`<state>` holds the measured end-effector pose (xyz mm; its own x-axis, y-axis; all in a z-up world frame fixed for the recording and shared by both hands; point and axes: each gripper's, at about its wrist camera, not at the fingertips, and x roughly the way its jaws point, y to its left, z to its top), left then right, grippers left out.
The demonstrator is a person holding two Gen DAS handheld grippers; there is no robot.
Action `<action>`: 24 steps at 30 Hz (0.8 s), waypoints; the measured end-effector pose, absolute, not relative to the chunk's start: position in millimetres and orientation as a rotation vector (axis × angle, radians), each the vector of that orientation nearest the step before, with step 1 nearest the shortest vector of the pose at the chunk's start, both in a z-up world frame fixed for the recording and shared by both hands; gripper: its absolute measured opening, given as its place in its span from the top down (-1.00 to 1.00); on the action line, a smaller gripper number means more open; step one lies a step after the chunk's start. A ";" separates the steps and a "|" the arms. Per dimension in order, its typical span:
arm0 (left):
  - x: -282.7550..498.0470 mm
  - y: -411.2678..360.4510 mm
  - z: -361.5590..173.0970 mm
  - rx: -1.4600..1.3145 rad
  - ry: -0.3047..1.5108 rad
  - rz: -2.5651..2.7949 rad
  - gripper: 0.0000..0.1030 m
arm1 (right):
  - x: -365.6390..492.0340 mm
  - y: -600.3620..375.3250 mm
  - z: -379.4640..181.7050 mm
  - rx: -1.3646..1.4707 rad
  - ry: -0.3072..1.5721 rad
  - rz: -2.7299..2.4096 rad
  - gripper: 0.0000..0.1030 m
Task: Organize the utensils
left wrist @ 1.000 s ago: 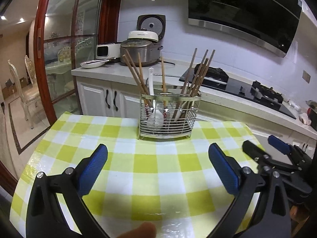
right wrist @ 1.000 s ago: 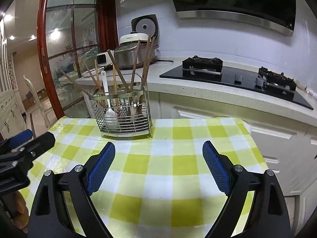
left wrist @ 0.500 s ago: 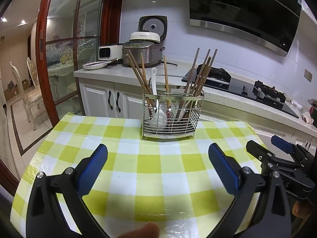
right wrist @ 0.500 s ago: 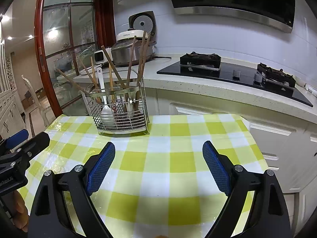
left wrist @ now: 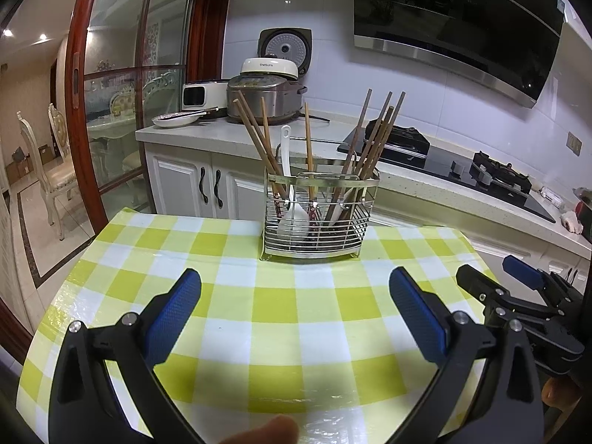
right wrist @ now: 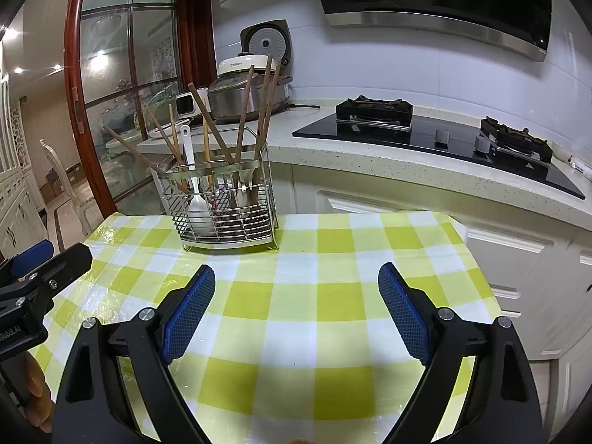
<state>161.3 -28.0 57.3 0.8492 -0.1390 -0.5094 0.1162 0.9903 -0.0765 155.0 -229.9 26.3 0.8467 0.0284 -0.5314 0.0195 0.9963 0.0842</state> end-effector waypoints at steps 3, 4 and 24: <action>160.7 -27.4 57.3 -0.045 0.540 -0.135 -0.91 | 155.0 -229.6 25.9 0.088 0.561 0.004 -0.64; 160.8 -27.6 57.2 -0.043 0.540 -0.134 -0.91 | 154.9 -229.6 25.8 0.087 0.560 0.004 -0.63; 161.6 -29.0 57.8 -0.045 0.538 -0.137 -0.91 | 154.0 -231.7 26.7 0.089 0.560 0.006 -0.64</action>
<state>161.6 -29.0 57.8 0.8496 -0.1422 -0.5079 0.1188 0.9898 -0.0784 154.0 -231.7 26.7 0.8473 0.0302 -0.5302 0.0185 0.9961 0.0863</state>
